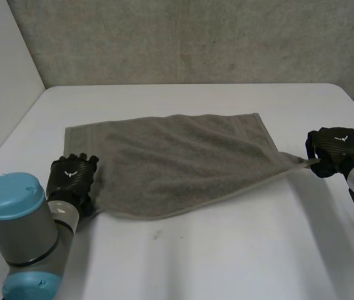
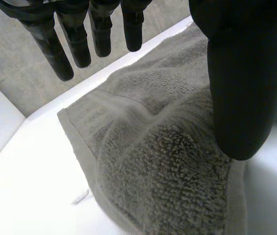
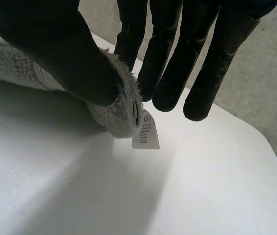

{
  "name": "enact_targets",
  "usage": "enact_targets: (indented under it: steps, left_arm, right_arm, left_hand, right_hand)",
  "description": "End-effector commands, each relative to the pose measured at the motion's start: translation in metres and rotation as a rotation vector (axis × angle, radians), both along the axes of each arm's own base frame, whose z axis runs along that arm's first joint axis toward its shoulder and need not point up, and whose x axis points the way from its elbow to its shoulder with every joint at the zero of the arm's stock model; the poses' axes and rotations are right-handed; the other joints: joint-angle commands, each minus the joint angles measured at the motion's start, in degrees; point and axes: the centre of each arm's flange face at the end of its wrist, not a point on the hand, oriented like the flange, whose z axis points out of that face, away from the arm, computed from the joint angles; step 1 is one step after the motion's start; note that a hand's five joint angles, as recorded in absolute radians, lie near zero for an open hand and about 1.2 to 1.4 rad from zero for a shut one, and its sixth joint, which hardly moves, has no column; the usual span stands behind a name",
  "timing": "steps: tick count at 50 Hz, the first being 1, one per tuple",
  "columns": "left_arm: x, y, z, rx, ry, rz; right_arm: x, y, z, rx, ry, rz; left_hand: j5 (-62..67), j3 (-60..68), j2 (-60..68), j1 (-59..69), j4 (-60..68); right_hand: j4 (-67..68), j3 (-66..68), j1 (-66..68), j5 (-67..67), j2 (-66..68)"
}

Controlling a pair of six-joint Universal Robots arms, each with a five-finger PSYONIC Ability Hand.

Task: Fold the towel.

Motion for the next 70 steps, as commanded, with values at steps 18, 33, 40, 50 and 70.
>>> enact_targets:
  steps: [18, 33, 40, 50, 70]
  left_arm:
    - [0.008, 0.025, 0.001, 0.053, -0.016, -0.013]
    - [0.03, 0.054, 0.02, 0.155, -0.053, 0.022]
    - [0.044, 0.035, 0.011, 0.203, -0.015, 0.024]
    - [0.041, 0.018, 0.004, 0.188, 0.0, 0.008]
    - [0.04, -0.004, -0.004, 0.183, 0.0, 0.021]
  right_arm:
    - [0.002, 0.003, 0.001, -0.001, 0.012, 0.02]
    - [0.003, 0.003, 0.001, 0.0, 0.013, 0.023]
    - [0.003, 0.004, 0.0, 0.003, 0.013, 0.023]
    - [0.003, 0.004, 0.0, 0.005, 0.013, 0.025]
    - [0.003, 0.003, -0.002, 0.008, 0.013, 0.023]
  left_hand:
    - [4.53, 4.6, 4.58, 4.58, 4.56]
    - [7.39, 7.46, 7.44, 7.44, 7.42]
    - [14.94, 15.01, 14.99, 15.0, 14.98]
    - [14.79, 14.86, 14.84, 14.85, 14.82]
    - [38.71, 38.78, 38.76, 38.76, 38.74]
  right_hand:
    - [11.55, 11.97, 24.24, 13.26, 12.35]
    - [11.55, 11.97, 24.24, 13.26, 12.35]
    - [11.55, 11.97, 24.24, 13.26, 12.35]
    - [11.55, 11.97, 24.24, 13.26, 12.35]
    - [11.55, 11.97, 24.24, 13.26, 12.35]
